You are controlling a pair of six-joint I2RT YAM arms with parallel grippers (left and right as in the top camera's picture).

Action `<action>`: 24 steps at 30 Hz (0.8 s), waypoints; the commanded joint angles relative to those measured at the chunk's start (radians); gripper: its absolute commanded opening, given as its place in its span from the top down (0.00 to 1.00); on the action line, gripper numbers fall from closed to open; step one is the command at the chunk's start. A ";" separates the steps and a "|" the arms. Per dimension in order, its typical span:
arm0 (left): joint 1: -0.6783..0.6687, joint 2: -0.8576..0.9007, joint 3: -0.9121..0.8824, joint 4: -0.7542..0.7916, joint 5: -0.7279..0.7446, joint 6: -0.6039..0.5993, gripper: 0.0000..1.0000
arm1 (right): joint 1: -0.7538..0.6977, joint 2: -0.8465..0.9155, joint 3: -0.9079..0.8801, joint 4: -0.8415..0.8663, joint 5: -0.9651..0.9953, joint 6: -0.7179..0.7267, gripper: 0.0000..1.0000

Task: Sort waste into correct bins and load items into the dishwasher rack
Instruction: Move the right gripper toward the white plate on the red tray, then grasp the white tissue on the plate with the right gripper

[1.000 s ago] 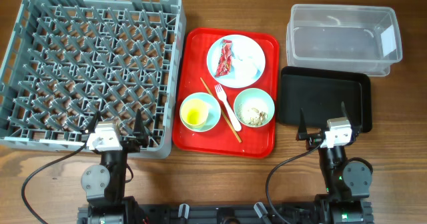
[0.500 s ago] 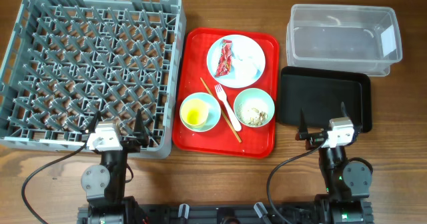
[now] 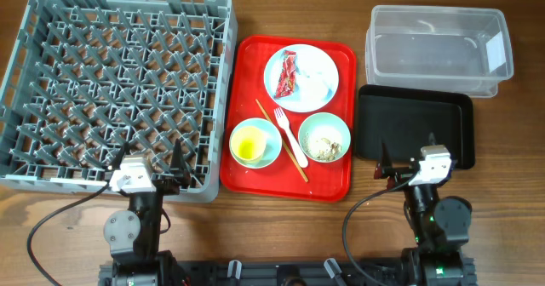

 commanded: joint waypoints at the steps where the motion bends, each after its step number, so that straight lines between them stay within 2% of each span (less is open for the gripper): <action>1: 0.005 0.020 0.017 -0.023 0.019 -0.049 0.00 | 0.006 0.080 0.066 -0.008 0.002 0.056 0.00; 10: 0.005 0.204 0.217 -0.179 0.019 -0.048 0.00 | 0.006 0.370 0.299 -0.102 -0.009 0.100 0.00; 17: 0.005 0.544 0.505 -0.385 0.034 -0.052 0.00 | 0.006 0.718 0.639 -0.351 -0.049 0.097 0.00; 24: 0.005 0.835 0.799 -0.627 0.053 -0.209 0.00 | 0.006 0.972 0.923 -0.590 -0.062 0.086 0.00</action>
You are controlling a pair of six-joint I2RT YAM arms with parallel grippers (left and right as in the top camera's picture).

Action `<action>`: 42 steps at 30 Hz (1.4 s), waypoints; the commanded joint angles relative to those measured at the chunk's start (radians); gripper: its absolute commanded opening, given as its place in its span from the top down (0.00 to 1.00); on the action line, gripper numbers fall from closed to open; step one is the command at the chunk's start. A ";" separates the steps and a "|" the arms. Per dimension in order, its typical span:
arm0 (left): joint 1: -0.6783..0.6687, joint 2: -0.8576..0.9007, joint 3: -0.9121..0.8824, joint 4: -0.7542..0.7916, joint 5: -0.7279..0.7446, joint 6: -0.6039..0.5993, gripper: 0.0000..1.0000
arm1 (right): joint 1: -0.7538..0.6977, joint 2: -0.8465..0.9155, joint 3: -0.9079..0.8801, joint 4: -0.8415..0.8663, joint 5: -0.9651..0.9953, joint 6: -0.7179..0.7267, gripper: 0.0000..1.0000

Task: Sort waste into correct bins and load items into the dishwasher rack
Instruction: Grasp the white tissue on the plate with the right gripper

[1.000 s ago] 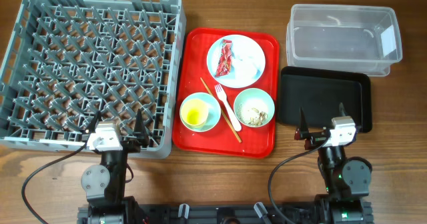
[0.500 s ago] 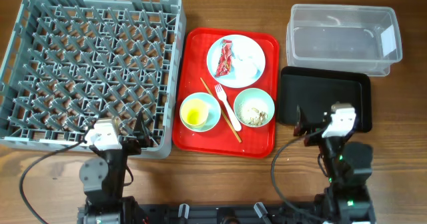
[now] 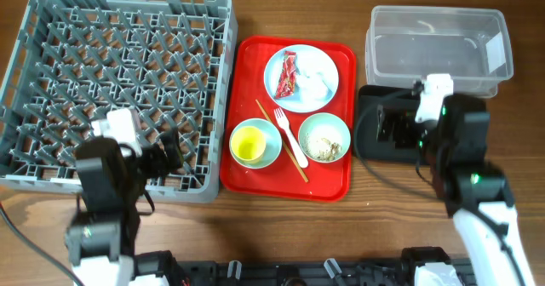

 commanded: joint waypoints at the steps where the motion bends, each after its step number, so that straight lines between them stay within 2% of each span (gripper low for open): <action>1: 0.005 0.133 0.165 -0.075 0.043 -0.117 0.00 | 0.006 0.111 0.152 -0.081 -0.029 -0.011 0.00; 4: 0.005 0.182 0.209 -0.088 0.049 -0.123 0.00 | 0.006 0.159 0.207 -0.102 -0.098 -0.008 0.00; 12: 0.005 0.193 0.209 -0.092 0.054 -0.127 0.00 | 0.006 0.165 0.208 -0.069 -0.234 0.010 0.00; 20: 0.005 0.204 0.209 -0.090 0.085 -0.126 0.00 | 0.053 0.237 0.298 -0.147 -0.228 -0.013 0.00; 26: 0.005 0.211 0.209 -0.089 0.085 -0.127 0.00 | 0.119 0.422 0.555 -0.291 -0.221 -0.073 0.00; 32: 0.005 0.211 0.209 -0.088 0.085 -0.127 0.00 | 0.186 0.622 0.750 -0.332 -0.188 -0.108 0.04; 37: 0.005 0.211 0.209 -0.088 0.085 -0.127 0.00 | 0.249 0.772 0.766 -0.241 -0.093 -0.104 0.10; 42: 0.005 0.211 0.209 -0.089 0.082 -0.126 0.00 | 0.291 0.931 0.766 -0.202 -0.084 -0.068 0.17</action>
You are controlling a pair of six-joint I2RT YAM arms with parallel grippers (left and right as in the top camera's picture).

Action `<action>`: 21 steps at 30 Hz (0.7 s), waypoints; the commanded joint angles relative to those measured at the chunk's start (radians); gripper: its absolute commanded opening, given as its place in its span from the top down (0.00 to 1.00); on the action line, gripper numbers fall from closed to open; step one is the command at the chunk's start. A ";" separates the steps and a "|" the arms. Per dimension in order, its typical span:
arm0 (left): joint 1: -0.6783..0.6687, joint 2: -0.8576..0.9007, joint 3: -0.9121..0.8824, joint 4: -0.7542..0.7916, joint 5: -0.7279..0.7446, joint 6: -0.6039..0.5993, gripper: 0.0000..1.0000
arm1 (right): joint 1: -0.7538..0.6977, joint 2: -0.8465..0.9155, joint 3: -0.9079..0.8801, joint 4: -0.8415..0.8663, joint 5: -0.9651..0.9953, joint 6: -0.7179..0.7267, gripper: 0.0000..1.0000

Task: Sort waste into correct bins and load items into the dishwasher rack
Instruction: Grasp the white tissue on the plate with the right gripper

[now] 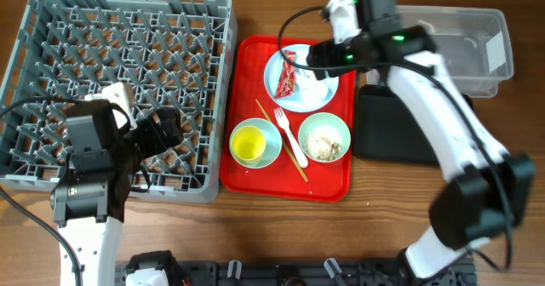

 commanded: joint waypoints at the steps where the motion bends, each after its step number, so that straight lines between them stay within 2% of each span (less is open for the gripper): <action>1: 0.005 0.001 0.018 0.003 0.008 -0.013 0.00 | 0.029 0.128 0.013 0.020 0.039 0.033 0.17; 6: 0.005 0.001 0.018 0.003 0.008 -0.013 0.00 | 0.037 0.249 0.013 0.057 0.089 0.108 0.19; 9: 0.005 0.001 0.018 0.003 0.008 -0.013 0.00 | 0.037 0.296 0.013 0.065 0.088 0.132 0.28; 16: 0.005 0.001 0.018 0.003 0.008 -0.013 0.00 | 0.037 0.321 0.009 0.056 0.100 0.140 0.61; 20: 0.005 0.001 0.018 0.003 0.009 -0.013 0.00 | 0.037 0.320 0.010 0.024 0.100 0.140 0.92; 21: 0.005 0.001 0.018 0.003 0.009 -0.013 0.00 | 0.035 0.317 0.015 0.012 0.100 0.143 0.96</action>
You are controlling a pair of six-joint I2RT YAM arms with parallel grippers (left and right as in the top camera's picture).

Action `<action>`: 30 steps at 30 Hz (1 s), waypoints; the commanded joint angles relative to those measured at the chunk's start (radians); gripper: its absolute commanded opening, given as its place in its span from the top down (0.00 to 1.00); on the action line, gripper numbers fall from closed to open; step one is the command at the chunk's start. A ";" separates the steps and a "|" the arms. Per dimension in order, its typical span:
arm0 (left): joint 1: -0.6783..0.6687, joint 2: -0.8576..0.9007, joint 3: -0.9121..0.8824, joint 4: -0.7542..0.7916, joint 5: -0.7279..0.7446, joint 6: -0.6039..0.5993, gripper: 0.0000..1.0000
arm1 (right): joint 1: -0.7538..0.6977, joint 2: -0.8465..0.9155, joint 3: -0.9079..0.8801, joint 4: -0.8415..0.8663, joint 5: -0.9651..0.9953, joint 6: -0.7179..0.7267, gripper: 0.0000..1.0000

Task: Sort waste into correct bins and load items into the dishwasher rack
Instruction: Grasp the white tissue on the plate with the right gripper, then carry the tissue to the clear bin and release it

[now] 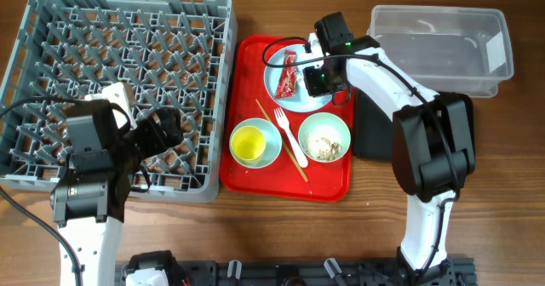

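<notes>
A red tray (254, 58) holds a pale plate (298, 98) with a red wrapper (288, 75), a bowl of yellow liquid (254, 143), a bowl of food scraps (324, 139), a white fork (287, 126) and a wooden chopstick (294, 160). My right gripper (322, 82) points down onto the plate's right half, beside the wrapper. It covers what lies under it, and its fingers do not show. Over the front right part of the grey dishwasher rack (128, 65), my left gripper (162, 133) is open and holds nothing.
A clear plastic bin (438, 39) stands at the back right. In front of it is a black tray (370, 137), partly under my right arm. The rack fills the left side, right up against the red tray.
My right gripper has dropped from the plate's far edge onto its right half, and the arm now reaches in from the front right. The left arm has not moved.
Both arms first rested folded at the table's front edge. They were then raised, the left over the rack's front edge, the right over the black tray. After that the right gripper was at the plate's far edge, and it is now down on the plate.
</notes>
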 commanded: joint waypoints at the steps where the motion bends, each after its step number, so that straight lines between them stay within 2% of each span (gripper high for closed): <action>1: 0.005 0.001 0.018 0.003 0.009 -0.013 0.00 | -0.004 0.006 0.022 -0.035 0.017 0.024 0.96; 9: 0.005 0.001 0.018 0.003 0.008 -0.013 0.00 | -0.072 -0.148 0.107 -0.094 0.103 0.032 0.95; 14: 0.005 0.001 0.018 0.003 0.008 -0.013 0.00 | -0.161 -0.272 0.108 -0.075 0.285 0.142 0.90; 18: 0.005 0.001 0.018 0.003 0.008 -0.013 0.00 | -0.251 -0.288 0.108 -0.065 0.283 0.160 0.89; 19: 0.005 0.001 0.018 0.003 0.009 -0.013 0.00 | -0.268 -0.283 0.107 -0.065 0.279 0.161 0.84; 20: 0.005 0.001 0.018 0.003 0.008 -0.013 0.00 | -0.283 -0.279 0.107 -0.064 0.277 0.161 0.72; 23: 0.005 0.001 0.018 0.003 0.009 -0.013 0.00 | -0.312 -0.273 0.107 -0.042 0.239 0.151 0.11; 24: 0.005 0.001 0.018 0.003 0.008 -0.013 0.00 | -0.314 -0.275 0.107 -0.025 0.206 0.137 0.03; 25: 0.005 0.001 0.018 0.003 0.009 -0.013 0.00 | -0.314 -0.282 0.107 -0.014 0.170 0.122 0.00; 29: 0.005 0.001 0.018 0.003 0.009 -0.013 0.00 | -0.275 -0.301 0.107 0.043 -0.150 0.099 0.00; 30: 0.005 0.001 0.018 0.003 0.009 -0.013 0.00 | -0.257 -0.300 0.107 0.041 -0.169 0.100 0.01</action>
